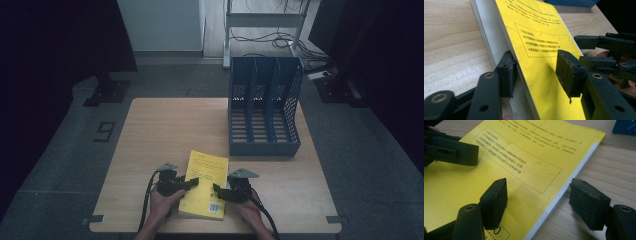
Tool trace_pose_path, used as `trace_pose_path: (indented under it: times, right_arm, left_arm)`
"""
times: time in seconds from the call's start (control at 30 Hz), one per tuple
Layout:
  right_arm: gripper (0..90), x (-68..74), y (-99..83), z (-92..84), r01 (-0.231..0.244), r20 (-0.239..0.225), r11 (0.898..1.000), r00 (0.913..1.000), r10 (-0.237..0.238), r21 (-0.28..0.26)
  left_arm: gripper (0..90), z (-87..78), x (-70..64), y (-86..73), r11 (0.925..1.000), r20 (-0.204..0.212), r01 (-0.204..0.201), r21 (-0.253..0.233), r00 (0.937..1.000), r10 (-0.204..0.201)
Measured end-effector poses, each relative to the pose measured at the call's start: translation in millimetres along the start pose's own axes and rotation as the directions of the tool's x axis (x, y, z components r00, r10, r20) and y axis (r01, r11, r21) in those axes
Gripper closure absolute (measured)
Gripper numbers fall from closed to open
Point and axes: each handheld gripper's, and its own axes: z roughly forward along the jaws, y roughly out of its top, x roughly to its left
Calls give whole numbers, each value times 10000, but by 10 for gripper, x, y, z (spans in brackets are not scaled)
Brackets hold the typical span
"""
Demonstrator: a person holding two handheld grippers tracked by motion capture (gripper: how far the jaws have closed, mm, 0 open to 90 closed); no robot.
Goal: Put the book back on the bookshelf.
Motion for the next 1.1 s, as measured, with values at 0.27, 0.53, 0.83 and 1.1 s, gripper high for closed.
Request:
trace_pose_path:
  times: [0.27, 0.53, 0.83, 1.1]
  right_arm:
    - [299, -2, 2, 1, 55, -6, 10000, 10000, -55, 13]
    - [300, -2, 0, 0, 32, -8, 10000, 10000, -32, 11]
    - [299, -1, 0, 0, 3, -6, 10000, 10000, -3, -1]
    - [298, -7, 0, -1, -23, -55, 10000, 10000, 23, -9]
  left_arm:
    - [563, 34, 7, 89, 9989, 11, -124, 444, 9999, 123]
    - [588, 58, 23, 91, 9991, 206, -37, 429, 9998, 29]
    - [700, -15, -37, 59, 9997, 829, -141, 186, 9965, 125]
    - [765, -36, -49, 53, 9999, 946, -158, -15, 9954, 159]
